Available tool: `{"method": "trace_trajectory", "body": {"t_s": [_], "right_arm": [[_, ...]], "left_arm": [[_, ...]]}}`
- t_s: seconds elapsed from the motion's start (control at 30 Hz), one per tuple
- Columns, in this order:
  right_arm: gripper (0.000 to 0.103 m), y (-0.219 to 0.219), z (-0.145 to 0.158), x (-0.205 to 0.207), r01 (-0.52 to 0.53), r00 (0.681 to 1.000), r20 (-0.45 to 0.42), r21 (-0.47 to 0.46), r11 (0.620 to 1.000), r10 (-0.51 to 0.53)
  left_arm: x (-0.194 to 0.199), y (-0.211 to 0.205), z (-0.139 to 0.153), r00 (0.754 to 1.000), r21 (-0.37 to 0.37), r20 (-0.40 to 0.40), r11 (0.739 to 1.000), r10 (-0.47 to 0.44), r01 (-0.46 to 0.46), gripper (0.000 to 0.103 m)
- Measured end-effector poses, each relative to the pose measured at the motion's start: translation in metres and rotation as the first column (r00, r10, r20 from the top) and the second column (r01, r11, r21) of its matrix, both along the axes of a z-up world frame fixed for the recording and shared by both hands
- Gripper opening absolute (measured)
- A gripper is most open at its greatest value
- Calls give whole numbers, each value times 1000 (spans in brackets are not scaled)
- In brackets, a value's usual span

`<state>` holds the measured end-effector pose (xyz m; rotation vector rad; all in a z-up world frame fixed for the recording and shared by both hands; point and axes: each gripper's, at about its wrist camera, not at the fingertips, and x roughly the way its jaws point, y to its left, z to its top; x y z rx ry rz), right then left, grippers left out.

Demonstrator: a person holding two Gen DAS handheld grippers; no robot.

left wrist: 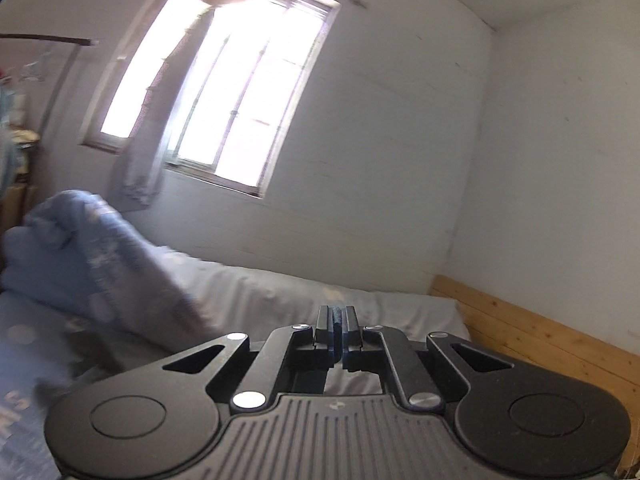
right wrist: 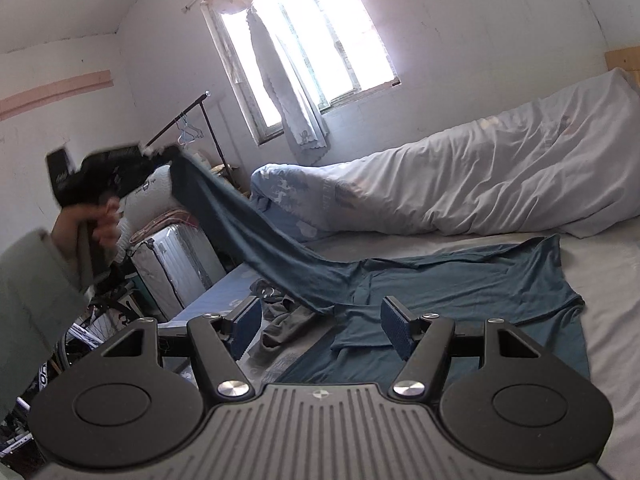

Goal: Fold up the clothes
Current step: 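Grasp the shirt sleeve with the left gripper and lift it up, then carry the sleeve across the shirt body and open the left gripper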

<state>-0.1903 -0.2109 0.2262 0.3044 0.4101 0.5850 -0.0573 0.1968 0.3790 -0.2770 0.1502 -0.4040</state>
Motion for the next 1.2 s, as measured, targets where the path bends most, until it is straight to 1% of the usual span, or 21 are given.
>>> {"method": "trace_trajectory", "body": {"t_s": [0.07,0.2,0.33,0.43,0.5,0.57,0.67,0.77,0.87,0.93,1.07,1.2], "right_arm": [[68,-8,-4,8,8,1000,-1,12,1000,-8],[68,-30,-11,26,46,999,-9,39,998,-46],[69,-54,-20,36,77,997,-18,75,994,-76],[70,-69,-33,42,91,996,-35,110,990,-87],[70,-76,-44,45,98,994,-56,131,986,-91],[70,-82,-55,48,104,993,-74,143,984,-94],[70,-90,-70,51,109,991,-101,158,981,-93],[70,-98,-85,52,116,987,-130,170,979,-94],[70,-105,-97,54,121,983,-157,180,976,-92],[70,-109,-104,54,122,981,-172,189,974,-89],[70,-118,-113,54,139,977,-190,215,967,-98],[70,-128,-118,53,161,974,-197,236,958,-115]], "left_arm": [[19,-32,9,1000,50,6,998,-29,28,1],[46,-81,21,995,95,18,991,-98,95,1],[67,-117,16,986,138,-20,976,-165,166,1],[82,-147,0,980,188,-64,962,-189,198,1],[92,-169,-13,973,200,-98,953,-210,226,1],[102,-195,-29,962,217,-132,940,-237,262,1],[119,-236,-52,940,243,-193,914,-281,324,2],[135,-281,-87,910,262,-265,885,-318,385,2],[159,-330,-131,880,296,-357,855,-314,425,2],[173,-360,-157,866,326,-400,836,-302,442,2],[192,-407,-212,835,333,-476,821,-277,463,2],[208,-441,-250,813,350,-516,799,-271,488,2]]}}
